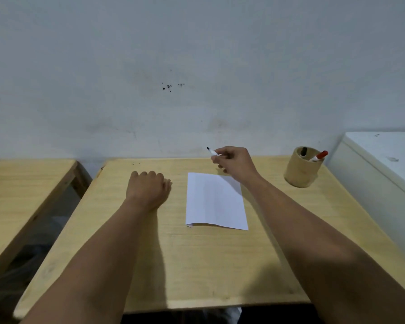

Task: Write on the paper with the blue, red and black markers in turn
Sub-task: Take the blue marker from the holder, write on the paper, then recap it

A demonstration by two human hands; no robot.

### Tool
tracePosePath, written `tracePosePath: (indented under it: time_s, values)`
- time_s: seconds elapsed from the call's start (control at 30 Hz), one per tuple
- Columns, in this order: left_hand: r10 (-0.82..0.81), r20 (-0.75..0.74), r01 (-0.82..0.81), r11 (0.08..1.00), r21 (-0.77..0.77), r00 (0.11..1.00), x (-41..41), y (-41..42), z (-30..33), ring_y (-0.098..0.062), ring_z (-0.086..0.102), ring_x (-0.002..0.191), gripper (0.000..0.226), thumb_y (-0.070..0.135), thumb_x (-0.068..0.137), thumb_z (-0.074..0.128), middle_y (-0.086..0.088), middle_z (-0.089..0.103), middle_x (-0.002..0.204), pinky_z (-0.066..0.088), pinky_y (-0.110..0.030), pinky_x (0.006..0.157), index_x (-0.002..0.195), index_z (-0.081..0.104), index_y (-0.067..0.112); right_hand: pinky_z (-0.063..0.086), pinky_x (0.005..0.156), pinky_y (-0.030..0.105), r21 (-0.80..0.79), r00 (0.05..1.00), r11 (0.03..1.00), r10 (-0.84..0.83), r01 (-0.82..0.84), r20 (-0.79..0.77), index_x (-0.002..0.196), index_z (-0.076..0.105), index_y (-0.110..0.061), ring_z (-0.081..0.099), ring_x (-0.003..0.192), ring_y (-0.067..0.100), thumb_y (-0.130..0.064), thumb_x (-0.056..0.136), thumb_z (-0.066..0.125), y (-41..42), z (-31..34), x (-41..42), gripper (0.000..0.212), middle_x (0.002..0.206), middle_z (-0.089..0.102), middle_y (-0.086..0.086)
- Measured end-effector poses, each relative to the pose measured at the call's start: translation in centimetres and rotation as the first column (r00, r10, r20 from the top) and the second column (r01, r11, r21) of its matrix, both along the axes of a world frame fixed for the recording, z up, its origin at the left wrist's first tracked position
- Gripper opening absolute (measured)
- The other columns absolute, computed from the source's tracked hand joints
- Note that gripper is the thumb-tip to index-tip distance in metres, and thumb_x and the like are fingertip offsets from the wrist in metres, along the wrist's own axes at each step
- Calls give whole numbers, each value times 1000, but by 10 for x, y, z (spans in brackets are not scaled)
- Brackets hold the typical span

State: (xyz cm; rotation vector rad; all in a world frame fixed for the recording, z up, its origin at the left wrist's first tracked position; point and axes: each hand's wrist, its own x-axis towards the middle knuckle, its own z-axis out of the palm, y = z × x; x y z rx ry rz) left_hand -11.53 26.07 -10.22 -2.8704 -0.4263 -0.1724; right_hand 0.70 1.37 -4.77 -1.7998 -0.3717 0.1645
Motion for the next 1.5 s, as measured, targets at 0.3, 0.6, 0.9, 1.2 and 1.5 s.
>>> tracePosePath:
  time_s: [0.3, 0.6, 0.9, 1.2, 1.5]
  values:
    - [-262, 248, 298, 947, -118, 933, -7, -13, 38, -30, 55, 113, 47, 50, 100, 39, -4, 63, 125, 46, -43, 89, 125, 63, 18, 59, 60, 31, 183, 994, 980, -68, 82, -84, 114, 58, -14, 67, 69, 21, 3, 102, 57, -14, 21, -4, 21, 94, 70, 10]
    - [-431, -71, 402, 881, -250, 899, -35, -49, 2, -22, 12, 160, 71, 64, 100, 28, 3, 22, 171, 19, -43, 124, 160, 29, 26, 68, 72, 40, 518, 902, 840, 85, 163, -423, 115, 75, -9, 81, 90, 30, -5, 100, 60, -35, 44, -11, 21, 105, 82, 15]
    - [-284, 82, 293, 873, -391, 955, -29, -65, -14, -21, 22, 157, 85, 81, 87, 31, 6, 33, 167, 21, -47, 124, 155, 41, 32, 48, 48, 22, 246, 965, 964, -35, 101, -259, 99, 75, -15, 63, 51, 16, -28, 102, 63, 14, -2, -22, 18, 73, 75, 8]
    - [-287, 157, 326, 861, -391, 945, -24, -59, -23, -22, 30, 153, 80, 84, 84, 38, 11, 41, 163, 22, -49, 118, 150, 47, 40, 47, 44, 24, 169, 966, 971, -126, 166, -226, 70, 67, -16, 61, 47, 20, -32, 95, 75, 72, -49, -22, 31, 64, 74, 10]
    - [-282, 125, 309, 857, -413, 951, -22, -38, -26, -18, 18, 158, 107, 94, 79, 31, 3, 27, 170, 15, -46, 126, 160, 34, 24, 51, 48, 18, 63, 983, 987, -143, 151, -118, 71, 68, -16, 72, 54, 9, -40, 85, 71, 74, -67, -25, 27, 71, 80, 6]
